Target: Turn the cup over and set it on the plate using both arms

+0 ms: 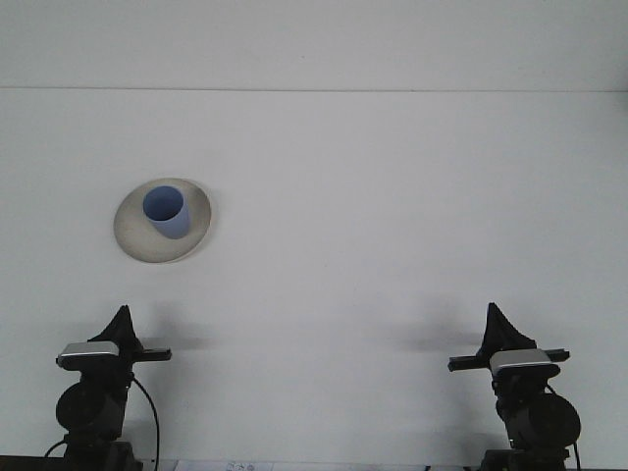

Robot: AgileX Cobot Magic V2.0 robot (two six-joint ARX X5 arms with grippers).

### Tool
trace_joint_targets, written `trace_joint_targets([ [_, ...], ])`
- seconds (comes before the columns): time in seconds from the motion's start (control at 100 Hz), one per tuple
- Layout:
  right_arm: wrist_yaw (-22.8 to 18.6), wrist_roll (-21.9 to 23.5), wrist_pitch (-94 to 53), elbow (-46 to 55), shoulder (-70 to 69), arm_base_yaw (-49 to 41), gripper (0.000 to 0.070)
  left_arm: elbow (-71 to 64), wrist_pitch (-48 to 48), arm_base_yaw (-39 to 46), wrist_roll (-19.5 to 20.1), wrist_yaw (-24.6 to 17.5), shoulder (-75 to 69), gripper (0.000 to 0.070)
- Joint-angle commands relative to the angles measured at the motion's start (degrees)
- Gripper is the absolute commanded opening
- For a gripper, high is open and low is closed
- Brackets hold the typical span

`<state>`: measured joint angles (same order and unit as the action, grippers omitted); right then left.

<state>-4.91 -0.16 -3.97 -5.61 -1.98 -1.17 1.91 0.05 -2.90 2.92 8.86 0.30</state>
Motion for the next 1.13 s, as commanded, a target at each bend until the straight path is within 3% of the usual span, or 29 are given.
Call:
trace_joint_targets([
  [0.0,-0.2,0.8,1.2,1.7,1.4,0.9,0.0007,-1.1,0.9,0.0,-0.2,0.1,-0.1,0.0015],
  [0.17,0.0,3.0,-1.1,4.9,1.9,2.3,0.0007,-1.1,1.0,0.0,-0.2,0.1,-0.1,0.0015],
  [1.12,0.0,3.0,-2.0,4.9,1.9,2.3,0.0007,-1.1,1.0,0.0,-0.2,0.1,-0.1,0.0015],
])
